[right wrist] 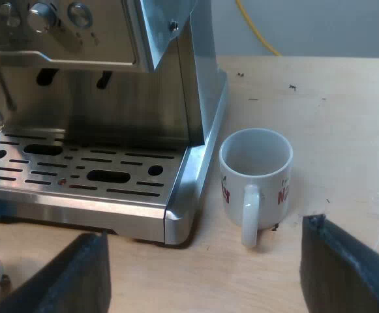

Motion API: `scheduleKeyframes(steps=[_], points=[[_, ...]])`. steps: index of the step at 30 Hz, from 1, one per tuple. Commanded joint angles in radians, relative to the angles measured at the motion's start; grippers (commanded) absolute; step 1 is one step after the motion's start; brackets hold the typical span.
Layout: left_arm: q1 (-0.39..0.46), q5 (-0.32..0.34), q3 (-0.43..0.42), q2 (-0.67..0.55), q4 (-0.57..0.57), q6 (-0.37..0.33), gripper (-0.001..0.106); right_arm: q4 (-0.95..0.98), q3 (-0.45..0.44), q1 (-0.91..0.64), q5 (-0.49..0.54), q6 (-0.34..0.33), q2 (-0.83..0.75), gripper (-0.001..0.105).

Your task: Grind coffee beans and then tamp

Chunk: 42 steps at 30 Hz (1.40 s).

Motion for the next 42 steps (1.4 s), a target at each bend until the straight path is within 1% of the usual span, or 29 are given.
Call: scheduleKeyframes(steps=[1, 2, 4, 6, 8, 9, 13, 15, 24, 27, 28, 34, 38, 42], points=[[-0.001, -0.039, 0.003, -0.048, 0.032, -0.002, 0.078, -0.007, 0.011, -0.004, -0.007, -0.003, -0.049, 0.063], [-0.001, -0.038, 0.000, -0.044, 0.058, -0.002, 0.078, -0.007, 0.016, -0.004, -0.007, -0.003, -0.061, 0.063], [-0.001, -0.041, 0.000, -0.044, 0.070, -0.002, 0.078, -0.007, 0.032, -0.004, -0.007, -0.003, -0.111, 0.063], [-0.001, -0.042, 0.003, -0.044, 0.090, 0.016, 0.078, -0.007, 0.043, -0.004, -0.007, 0.007, -0.146, 0.063], [-0.001, -0.042, 0.003, -0.044, 0.090, 0.028, 0.078, -0.007, 0.049, -0.004, -0.007, 0.017, -0.154, 0.063], [-0.001, -0.042, 0.003, -0.044, 0.090, 0.028, 0.078, 0.018, 0.048, -0.004, -0.015, 0.046, -0.148, 0.063], [-0.001, -0.042, 0.004, -0.044, 0.090, 0.039, 0.078, 0.008, 0.072, -0.004, -0.030, 0.055, -0.150, 0.063], [-0.001, -0.042, 0.018, -0.044, 0.079, 0.040, 0.078, 0.008, 0.093, -0.004, -0.030, 0.063, -0.150, 0.063], [-0.001, -0.042, 0.110, -0.044, 0.053, 0.040, 0.078, 0.008, 0.195, -0.004, -0.037, 0.062, -0.150, 0.063], [-0.001, -0.042, 0.128, -0.044, 0.012, 0.035, 0.078, 0.001, 0.224, -0.004, -0.037, 0.062, -0.150, 0.063], [-0.001, -0.042, 0.133, -0.044, 0.002, 0.035, 0.078, -0.009, 0.250, -0.004, -0.037, 0.062, -0.150, 0.063], [-0.001, -0.042, 0.133, -0.044, 0.001, 0.035, 0.078, -0.023, 0.309, -0.004, -0.045, 0.062, -0.148, 0.063], [-0.001, -0.042, 0.133, -0.044, 0.001, 0.035, 0.078, -0.022, 0.345, -0.004, -0.070, 0.062, -0.148, 0.063], [-0.001, -0.042, 0.133, -0.044, 0.001, 0.035, 0.078, -0.030, 0.349, -0.004, -0.075, 0.062, -0.148, 0.063]])
